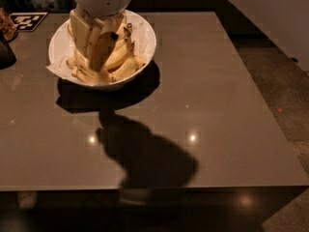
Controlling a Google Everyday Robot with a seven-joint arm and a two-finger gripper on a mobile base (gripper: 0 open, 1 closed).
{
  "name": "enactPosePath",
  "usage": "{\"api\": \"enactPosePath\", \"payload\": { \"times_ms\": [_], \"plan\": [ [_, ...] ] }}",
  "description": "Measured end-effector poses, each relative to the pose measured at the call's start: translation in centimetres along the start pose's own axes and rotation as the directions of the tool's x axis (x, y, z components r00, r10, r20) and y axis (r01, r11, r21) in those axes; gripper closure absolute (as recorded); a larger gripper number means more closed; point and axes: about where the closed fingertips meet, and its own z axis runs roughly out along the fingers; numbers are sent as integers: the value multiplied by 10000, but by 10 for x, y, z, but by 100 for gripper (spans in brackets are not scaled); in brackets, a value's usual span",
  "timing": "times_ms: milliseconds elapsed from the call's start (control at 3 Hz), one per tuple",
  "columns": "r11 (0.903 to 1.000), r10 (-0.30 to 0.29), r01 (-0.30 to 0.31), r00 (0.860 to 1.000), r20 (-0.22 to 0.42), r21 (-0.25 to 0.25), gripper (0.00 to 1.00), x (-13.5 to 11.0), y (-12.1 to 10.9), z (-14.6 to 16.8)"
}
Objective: Pick banana from white bowl
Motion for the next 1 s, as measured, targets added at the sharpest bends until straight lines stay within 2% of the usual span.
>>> {"api": "enactPosePath", "payload": {
  "times_ms": [1000],
  "plan": [
    [9971,670,-707,9916,1110,296,100,28,28,-19]
  ]
}}
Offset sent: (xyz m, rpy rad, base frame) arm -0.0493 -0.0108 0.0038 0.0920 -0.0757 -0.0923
